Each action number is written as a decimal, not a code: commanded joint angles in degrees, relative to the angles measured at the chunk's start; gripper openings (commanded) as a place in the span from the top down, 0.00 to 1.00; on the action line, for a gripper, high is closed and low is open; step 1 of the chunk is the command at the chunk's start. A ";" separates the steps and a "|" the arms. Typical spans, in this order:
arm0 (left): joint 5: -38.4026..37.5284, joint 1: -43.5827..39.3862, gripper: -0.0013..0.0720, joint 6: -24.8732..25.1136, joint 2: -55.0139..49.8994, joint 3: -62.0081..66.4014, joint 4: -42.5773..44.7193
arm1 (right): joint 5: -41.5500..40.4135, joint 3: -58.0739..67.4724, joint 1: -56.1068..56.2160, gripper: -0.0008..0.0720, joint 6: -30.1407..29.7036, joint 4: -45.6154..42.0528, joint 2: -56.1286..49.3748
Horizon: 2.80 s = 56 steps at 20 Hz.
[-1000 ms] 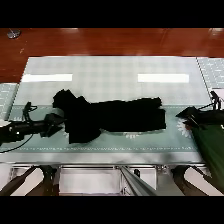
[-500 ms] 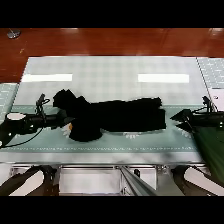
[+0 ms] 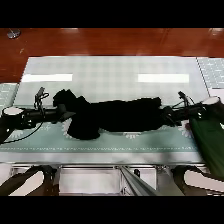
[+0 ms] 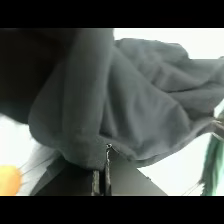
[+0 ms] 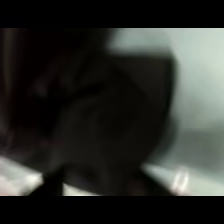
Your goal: Fold the shirts.
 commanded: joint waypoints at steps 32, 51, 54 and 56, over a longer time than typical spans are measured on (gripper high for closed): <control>-9.97 3.02 0.94 -14.64 28.76 56.94 30.05 | 24.83 48.37 9.90 0.94 11.10 -11.56 40.11; 19.37 -3.48 0.82 -15.06 -16.48 40.63 16.13 | -17.20 48.26 9.77 0.89 11.93 3.72 -21.07; 13.11 -0.98 0.02 -14.23 -16.39 42.21 17.44 | -10.10 53.79 7.17 0.12 11.43 5.57 -23.58; 0.55 4.04 0.02 -15.04 -16.28 45.18 22.05 | -0.94 55.60 2.12 0.13 11.15 2.95 -21.99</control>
